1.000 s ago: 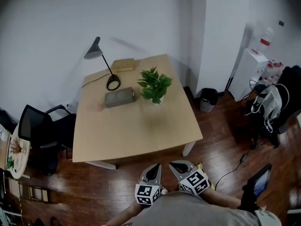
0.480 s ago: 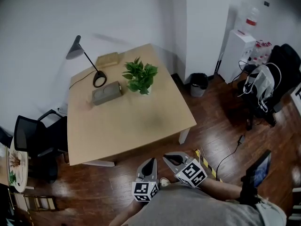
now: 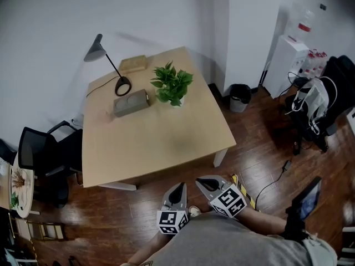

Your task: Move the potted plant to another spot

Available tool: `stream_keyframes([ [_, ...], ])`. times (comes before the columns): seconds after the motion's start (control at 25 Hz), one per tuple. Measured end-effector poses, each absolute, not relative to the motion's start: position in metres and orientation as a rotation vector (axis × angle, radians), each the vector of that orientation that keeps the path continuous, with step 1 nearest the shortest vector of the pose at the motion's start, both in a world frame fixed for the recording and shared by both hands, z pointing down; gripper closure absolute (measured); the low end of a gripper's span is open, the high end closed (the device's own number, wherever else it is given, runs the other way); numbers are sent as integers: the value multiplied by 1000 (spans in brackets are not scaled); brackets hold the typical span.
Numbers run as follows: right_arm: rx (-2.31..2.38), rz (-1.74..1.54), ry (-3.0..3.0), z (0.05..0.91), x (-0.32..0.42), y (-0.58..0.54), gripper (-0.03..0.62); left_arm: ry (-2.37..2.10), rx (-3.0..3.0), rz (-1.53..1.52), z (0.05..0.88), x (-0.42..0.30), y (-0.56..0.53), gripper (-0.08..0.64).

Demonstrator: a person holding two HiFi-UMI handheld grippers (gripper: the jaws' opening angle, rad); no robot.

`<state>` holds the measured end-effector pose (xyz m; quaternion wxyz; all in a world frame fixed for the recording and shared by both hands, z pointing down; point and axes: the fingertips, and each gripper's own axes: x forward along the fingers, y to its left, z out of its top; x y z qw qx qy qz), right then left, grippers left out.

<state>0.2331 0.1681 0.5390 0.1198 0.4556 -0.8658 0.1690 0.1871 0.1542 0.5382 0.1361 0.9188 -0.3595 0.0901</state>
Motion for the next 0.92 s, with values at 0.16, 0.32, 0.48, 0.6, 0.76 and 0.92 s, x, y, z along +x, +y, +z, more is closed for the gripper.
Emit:
stream_keyframes([
  [0.16,1333,496,-2531,539,237,166,587,-1048,2653,259,537,189,153,560],
  [0.32,1335,497,-2533,540,241,165,586,-1052,2651,274,540,191,153,560],
  [0.48,1329,490,-2541,541,242,161,587,-1061,2655,271,541,193,149,560],
  [0.6,1319,483,-2548,541,242,153,587,-1070,2647,281,543,193,143,560],
  [0.76,1309,475,-2558,539,243,141,588,-1084,2646,278,542,194,131,560],
  [0.92,1296,466,-2568,536,243,129,588,-1094,2644,273,539,195,120,560],
])
